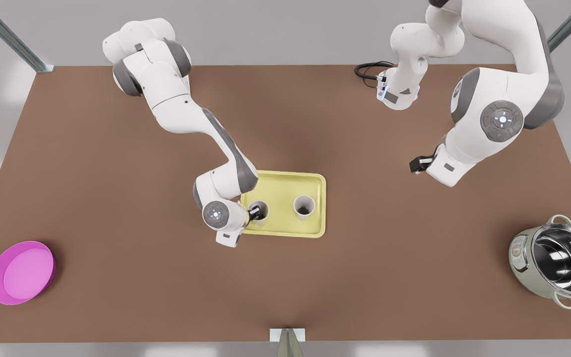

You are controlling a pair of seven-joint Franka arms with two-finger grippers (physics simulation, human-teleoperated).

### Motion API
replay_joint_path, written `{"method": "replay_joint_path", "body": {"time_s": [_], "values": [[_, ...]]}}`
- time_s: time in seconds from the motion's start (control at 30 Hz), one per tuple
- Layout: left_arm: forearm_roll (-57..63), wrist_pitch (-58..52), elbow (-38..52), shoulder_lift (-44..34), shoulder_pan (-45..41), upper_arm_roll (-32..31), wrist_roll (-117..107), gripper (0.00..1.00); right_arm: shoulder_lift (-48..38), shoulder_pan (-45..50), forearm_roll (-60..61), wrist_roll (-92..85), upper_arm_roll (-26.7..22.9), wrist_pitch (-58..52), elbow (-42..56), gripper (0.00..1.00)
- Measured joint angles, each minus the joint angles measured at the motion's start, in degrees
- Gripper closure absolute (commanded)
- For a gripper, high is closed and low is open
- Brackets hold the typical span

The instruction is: Use both arms to respectively pick up the white IKEA cups from the middle-left and middle-right positions, then place the white IKEA cups onto the middle-middle tray, ensuring that the cups remain upright and do not tip over

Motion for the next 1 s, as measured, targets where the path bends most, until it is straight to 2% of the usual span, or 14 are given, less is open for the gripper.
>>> {"method": "replay_joint_path", "body": {"time_s": [0.3,0.4,0.63,0.7,0.77,0.87,1.0], "values": [[-1.1,-0.4,0.0,0.6,0.9,0.1,4.4,0.0,-0.7,-0.6,1.3,2.6,0.0,0.3,0.3,0.0],[-1.9,-0.4,0.0,0.9,1.6,0.1,5.5,0.0,-4.6,-1.3,1.6,3.3,-0.1,-0.5,0.1,0.0],[-2.4,-0.5,0.0,1.5,2.0,0.1,7.5,0.0,-6.7,-16.0,-10.3,3.9,-2.2,-2.6,-1.0,0.0],[-2.5,-0.4,0.0,1.7,1.9,0.1,7.9,0.0,-13.4,-17.5,-13.5,3.8,-2.7,-5.3,-0.5,0.0],[-2.5,-0.1,0.0,1.8,2.0,0.1,8.3,0.0,-24.3,-18.9,-15.3,3.8,-2.7,-10.4,-2.6,0.0],[-2.6,0.2,0.0,1.8,2.7,0.1,8.8,0.0,-38.3,-24.1,-16.9,4.0,-2.5,-15.5,-14.2,0.0],[-2.6,0.5,-0.1,1.8,2.8,0.0,9.3,0.0,-44.1,-26.1,-17.7,4.1,-2.6,-18.4,-18.9,0.0]]}}
